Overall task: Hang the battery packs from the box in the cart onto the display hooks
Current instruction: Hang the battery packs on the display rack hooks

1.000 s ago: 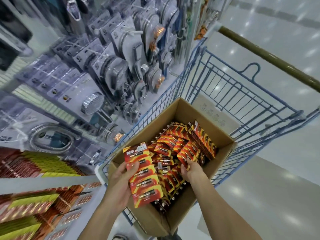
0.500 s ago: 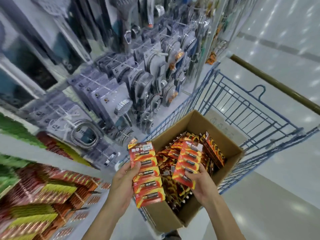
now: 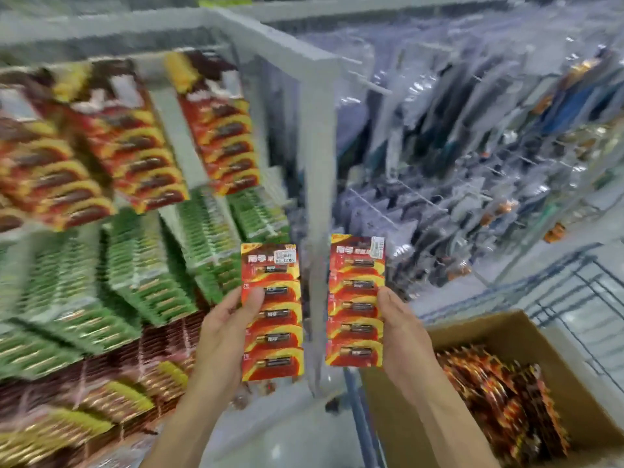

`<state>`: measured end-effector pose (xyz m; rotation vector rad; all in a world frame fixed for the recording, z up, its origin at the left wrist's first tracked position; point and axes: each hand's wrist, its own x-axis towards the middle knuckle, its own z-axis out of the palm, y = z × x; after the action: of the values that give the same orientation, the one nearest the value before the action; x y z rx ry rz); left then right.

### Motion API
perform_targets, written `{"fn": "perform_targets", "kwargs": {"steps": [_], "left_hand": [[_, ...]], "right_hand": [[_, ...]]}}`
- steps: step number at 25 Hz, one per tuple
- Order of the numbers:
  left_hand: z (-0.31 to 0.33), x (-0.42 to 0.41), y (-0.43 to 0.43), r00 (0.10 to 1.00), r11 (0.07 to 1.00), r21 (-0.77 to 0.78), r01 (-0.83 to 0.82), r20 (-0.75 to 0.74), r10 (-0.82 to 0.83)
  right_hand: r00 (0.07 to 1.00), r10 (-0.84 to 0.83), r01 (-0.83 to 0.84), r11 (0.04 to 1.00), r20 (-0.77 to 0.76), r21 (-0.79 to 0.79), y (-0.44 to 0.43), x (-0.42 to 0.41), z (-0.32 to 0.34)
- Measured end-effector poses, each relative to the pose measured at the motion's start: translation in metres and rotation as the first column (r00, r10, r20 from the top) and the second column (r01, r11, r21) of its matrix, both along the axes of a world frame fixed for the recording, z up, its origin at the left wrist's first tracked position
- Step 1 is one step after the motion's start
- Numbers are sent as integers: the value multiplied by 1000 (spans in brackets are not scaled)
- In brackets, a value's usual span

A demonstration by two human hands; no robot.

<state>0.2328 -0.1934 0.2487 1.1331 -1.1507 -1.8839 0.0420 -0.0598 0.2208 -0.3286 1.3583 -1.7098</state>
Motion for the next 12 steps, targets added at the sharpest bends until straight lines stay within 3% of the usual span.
{"fn": "perform_targets", "kwargs": {"steps": [6,12], "left_hand": [[30,107,-38,964,963,-77,-256,-94,249],[54,187,-51,901,902,-94,-422,-157,405]], "right_hand": [[967,253,-255,966,-35,-54,-87,93,48],[938,338,-344,935,-81,-82,-135,164,76]]}}
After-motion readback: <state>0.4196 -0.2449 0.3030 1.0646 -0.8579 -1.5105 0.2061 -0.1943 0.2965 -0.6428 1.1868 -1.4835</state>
